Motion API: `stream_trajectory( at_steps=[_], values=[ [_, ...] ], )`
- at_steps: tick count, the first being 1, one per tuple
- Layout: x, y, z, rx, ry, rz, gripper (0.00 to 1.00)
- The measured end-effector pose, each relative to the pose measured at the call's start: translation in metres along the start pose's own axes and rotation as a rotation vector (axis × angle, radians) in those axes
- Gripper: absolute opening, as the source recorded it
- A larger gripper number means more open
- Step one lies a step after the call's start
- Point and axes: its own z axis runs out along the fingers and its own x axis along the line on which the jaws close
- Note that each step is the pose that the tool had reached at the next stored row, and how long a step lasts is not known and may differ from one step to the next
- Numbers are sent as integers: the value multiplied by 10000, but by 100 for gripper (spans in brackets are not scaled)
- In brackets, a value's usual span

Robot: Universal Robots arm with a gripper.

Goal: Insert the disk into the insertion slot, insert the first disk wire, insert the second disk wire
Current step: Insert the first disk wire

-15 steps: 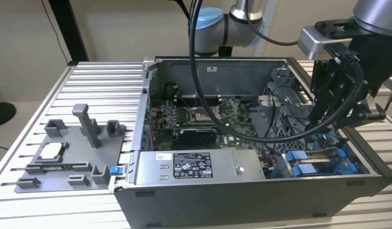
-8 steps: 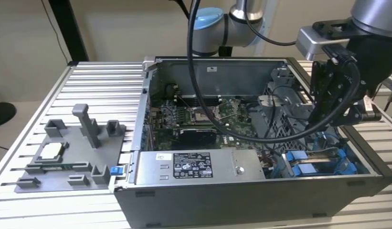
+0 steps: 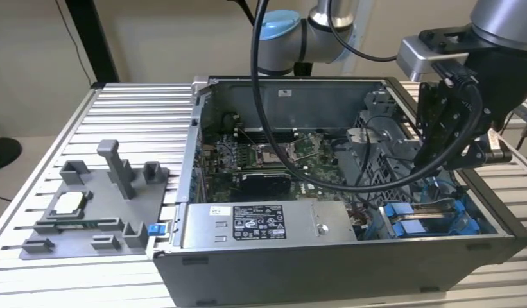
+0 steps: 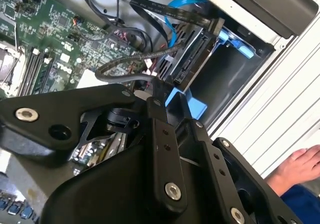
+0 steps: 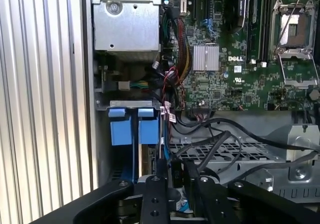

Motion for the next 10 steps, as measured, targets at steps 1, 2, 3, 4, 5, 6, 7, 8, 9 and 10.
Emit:
stream_trajectory(
  at_steps=[1, 2, 3, 4, 5, 6, 7, 8, 9, 10],
  values=[
    [0, 0, 0, 16, -3, -1, 100],
    [-1, -1, 1, 29, -7, -2, 100],
    [-1, -1, 1, 42, -10, -2, 100],
    [-1, -1, 1, 51, -11, -3, 100],
    [-2, 0, 2, 59, -13, -2, 100],
    [-2, -1, 2, 65, -14, -3, 100],
    [-3, 0, 2, 70, -14, -3, 100],
    [-3, 0, 2, 72, -15, -3, 100],
    [-3, 0, 2, 72, -14, -3, 0],
    [-3, 0, 2, 73, -14, -3, 0]
  ],
)
